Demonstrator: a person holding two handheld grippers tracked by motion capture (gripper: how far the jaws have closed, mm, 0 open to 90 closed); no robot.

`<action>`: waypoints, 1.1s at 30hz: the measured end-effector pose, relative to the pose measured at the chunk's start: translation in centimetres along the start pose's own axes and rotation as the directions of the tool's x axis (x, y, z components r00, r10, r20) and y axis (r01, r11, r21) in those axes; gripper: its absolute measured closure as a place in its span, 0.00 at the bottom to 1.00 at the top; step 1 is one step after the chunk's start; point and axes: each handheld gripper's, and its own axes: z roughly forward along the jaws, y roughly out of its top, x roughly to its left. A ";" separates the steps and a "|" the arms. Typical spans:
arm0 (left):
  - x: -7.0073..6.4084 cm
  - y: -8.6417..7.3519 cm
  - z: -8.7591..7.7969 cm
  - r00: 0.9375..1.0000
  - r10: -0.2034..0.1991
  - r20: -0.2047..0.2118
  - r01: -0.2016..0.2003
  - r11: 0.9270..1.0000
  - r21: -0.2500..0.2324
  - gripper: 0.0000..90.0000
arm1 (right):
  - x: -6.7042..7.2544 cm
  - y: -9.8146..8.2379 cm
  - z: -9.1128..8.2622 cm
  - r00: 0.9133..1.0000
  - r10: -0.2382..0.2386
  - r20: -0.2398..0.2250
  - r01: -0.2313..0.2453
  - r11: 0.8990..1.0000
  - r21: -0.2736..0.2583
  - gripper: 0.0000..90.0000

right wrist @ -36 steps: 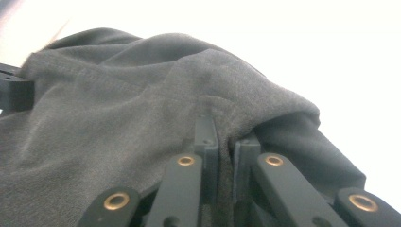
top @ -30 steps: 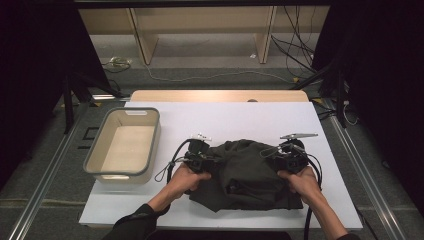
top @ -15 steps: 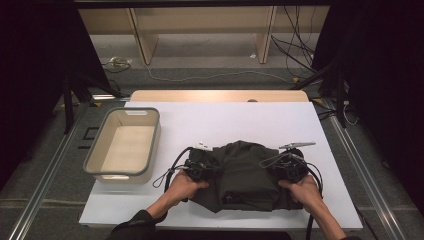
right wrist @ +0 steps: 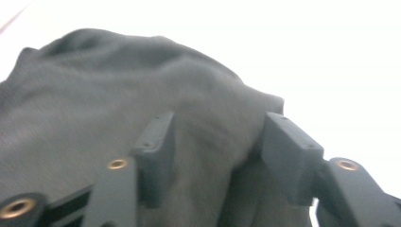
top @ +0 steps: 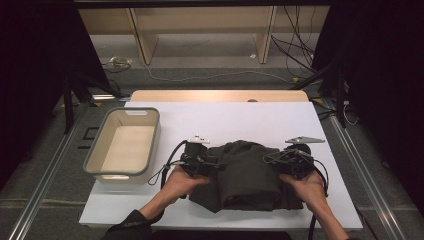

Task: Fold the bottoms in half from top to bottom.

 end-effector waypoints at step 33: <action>2.6 1.9 3.4 0.996 -0.094 -0.007 0.094 0.996 0.009 0.90 | 0.1 -0.5 4.4 0.998 -0.053 0.033 0.050 0.996 0.078 0.83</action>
